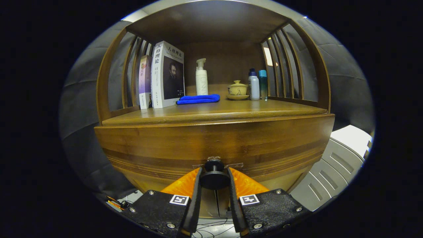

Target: Pull open the drawer, take out the items inside it, and place them on the countertop above the cabinet.

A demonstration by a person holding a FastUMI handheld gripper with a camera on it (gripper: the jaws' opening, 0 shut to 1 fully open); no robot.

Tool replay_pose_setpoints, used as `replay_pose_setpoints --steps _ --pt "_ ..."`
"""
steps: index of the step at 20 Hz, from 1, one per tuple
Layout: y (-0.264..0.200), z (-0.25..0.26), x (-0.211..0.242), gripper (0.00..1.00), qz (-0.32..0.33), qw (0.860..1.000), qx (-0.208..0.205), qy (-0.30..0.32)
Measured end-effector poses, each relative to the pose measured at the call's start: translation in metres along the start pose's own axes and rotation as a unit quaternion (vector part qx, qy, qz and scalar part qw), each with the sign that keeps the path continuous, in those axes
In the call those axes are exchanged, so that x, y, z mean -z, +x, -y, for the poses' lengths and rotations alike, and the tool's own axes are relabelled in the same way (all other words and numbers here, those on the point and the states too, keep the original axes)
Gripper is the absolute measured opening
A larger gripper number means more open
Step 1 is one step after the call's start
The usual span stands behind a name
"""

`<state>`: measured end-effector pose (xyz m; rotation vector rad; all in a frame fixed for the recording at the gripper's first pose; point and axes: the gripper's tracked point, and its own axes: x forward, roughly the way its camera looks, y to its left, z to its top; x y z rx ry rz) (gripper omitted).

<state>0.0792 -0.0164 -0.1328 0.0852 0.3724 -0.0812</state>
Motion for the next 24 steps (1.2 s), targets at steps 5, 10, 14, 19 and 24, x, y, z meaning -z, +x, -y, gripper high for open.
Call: replay_pose_setpoints --steps 5,10,14,19,24 --pt "-0.018 0.0 0.004 0.41 -0.012 1.0 0.008 0.002" --pt "-0.038 0.0 0.009 0.41 -0.022 1.0 0.014 -0.004" --pt "-0.057 0.004 0.013 0.41 -0.031 0.999 0.023 -0.011" --pt "-0.081 0.007 0.018 0.41 -0.045 0.998 0.03 -0.023" --pt "-0.105 0.008 0.023 0.41 -0.049 0.998 0.026 -0.024"
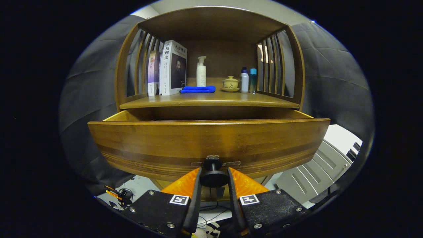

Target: Pull open the drawer, take out the items inside it, and place them on the countertop above the cabinet.

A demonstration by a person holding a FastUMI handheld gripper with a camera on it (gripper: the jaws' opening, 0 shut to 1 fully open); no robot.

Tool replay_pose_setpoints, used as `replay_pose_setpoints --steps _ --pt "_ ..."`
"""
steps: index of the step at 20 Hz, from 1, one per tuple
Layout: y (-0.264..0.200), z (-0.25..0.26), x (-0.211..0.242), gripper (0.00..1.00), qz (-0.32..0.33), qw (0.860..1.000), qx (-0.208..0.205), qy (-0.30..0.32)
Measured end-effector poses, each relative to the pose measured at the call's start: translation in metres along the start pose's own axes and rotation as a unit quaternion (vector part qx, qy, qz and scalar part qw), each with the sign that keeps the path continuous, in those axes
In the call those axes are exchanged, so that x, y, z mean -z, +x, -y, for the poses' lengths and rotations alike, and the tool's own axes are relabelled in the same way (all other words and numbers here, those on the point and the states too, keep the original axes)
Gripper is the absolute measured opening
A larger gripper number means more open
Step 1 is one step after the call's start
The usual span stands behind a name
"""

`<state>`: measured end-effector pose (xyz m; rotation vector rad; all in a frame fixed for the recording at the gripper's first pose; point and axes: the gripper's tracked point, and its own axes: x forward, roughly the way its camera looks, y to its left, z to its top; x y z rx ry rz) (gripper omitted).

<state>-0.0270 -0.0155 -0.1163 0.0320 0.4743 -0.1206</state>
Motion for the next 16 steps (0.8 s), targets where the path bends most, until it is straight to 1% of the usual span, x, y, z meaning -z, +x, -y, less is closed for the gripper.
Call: replay_pose_setpoints --steps 5,8,9,10,11,14,16 --pt "-0.021 0.002 0.007 0.41 -0.005 1.0 -0.007 -0.008" --pt "-0.027 0.002 0.019 0.41 -0.016 1.0 -0.005 -0.009" --pt "-0.027 0.002 0.014 0.42 -0.008 1.0 -0.005 -0.007" --pt "-0.026 0.002 0.019 0.42 -0.019 1.0 -0.006 -0.005" --pt "-0.026 0.002 0.016 0.42 -0.015 1.0 -0.006 0.0" --pt "-0.029 0.001 0.012 0.47 -0.013 1.0 -0.006 -0.002" --pt "-0.037 0.005 0.008 0.52 -0.013 1.0 0.005 0.001"
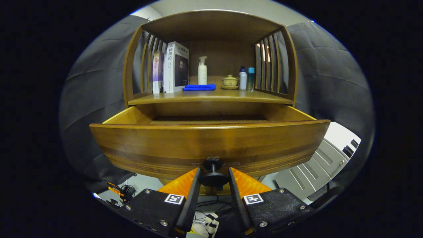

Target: Pull open the drawer, take out the items inside it, and place them on the countertop above the cabinet.

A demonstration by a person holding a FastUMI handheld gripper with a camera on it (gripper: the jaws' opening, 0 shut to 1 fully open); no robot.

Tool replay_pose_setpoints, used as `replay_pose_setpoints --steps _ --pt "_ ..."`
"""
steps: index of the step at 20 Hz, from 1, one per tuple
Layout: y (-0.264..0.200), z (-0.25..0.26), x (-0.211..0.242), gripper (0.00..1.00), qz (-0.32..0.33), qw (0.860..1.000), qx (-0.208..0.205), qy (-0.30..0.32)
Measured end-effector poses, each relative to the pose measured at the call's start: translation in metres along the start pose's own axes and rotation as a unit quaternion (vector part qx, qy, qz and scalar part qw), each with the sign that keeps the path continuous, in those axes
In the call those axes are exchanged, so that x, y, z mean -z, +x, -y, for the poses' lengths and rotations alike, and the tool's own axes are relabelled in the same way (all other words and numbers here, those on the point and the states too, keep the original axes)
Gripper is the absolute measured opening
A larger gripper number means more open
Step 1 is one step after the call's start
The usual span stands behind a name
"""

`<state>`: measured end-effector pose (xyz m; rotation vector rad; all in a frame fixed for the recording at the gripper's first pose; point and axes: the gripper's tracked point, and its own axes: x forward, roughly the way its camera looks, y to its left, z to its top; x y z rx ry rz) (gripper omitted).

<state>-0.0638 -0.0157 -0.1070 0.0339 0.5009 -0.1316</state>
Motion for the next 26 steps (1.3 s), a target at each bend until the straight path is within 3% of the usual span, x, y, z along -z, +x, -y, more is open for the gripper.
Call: replay_pose_setpoints --steps 4,9,13,17,20,26 --pt "-0.018 -0.003 -0.02 0.68 0.024 1.0 0.007 -0.01" --pt "-0.027 -0.013 -0.068 0.82 0.063 0.997 0.006 -0.05" --pt "-0.016 -0.008 -0.104 0.84 0.056 0.996 0.037 -0.05" --pt "0.016 0.008 -0.121 0.86 0.012 0.997 0.072 -0.03" --pt "0.048 0.008 -0.117 0.89 -0.04 0.997 0.072 -0.002" --pt "0.096 0.006 -0.087 0.91 -0.148 0.986 0.067 -0.036"
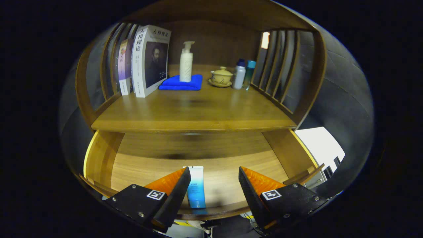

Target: Pull open the drawer, take out the items inside it, and place them on the countertop above the cabinet.

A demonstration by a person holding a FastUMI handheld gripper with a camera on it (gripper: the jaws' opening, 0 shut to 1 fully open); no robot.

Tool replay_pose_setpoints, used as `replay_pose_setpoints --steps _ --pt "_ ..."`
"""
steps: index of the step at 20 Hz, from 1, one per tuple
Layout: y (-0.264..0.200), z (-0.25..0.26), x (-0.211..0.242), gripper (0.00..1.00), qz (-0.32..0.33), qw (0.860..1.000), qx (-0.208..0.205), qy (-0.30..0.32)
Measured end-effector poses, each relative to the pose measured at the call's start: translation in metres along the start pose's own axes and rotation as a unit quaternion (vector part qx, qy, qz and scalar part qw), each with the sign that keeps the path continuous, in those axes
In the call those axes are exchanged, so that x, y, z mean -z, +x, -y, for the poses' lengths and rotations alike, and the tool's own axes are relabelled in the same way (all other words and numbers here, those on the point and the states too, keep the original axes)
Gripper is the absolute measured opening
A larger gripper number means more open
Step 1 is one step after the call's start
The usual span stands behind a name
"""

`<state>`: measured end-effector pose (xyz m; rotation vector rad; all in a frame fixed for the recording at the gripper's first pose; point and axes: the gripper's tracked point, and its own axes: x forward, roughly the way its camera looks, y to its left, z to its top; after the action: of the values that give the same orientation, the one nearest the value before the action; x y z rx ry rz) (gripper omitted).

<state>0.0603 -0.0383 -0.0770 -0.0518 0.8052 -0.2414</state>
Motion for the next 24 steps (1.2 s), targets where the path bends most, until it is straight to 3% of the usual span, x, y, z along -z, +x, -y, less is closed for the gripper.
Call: replay_pose_setpoints --steps 6,12,17,24 --pt "0.034 -0.027 0.012 0.92 -0.074 0.997 -0.022 -0.013" --pt "0.049 -0.039 0.04 0.91 -0.149 0.988 -0.04 0.022" --pt "0.054 -0.039 0.057 0.91 -0.201 0.979 -0.027 -0.004" --pt "0.054 -0.042 0.077 0.8 -0.273 0.961 -0.026 -0.023"
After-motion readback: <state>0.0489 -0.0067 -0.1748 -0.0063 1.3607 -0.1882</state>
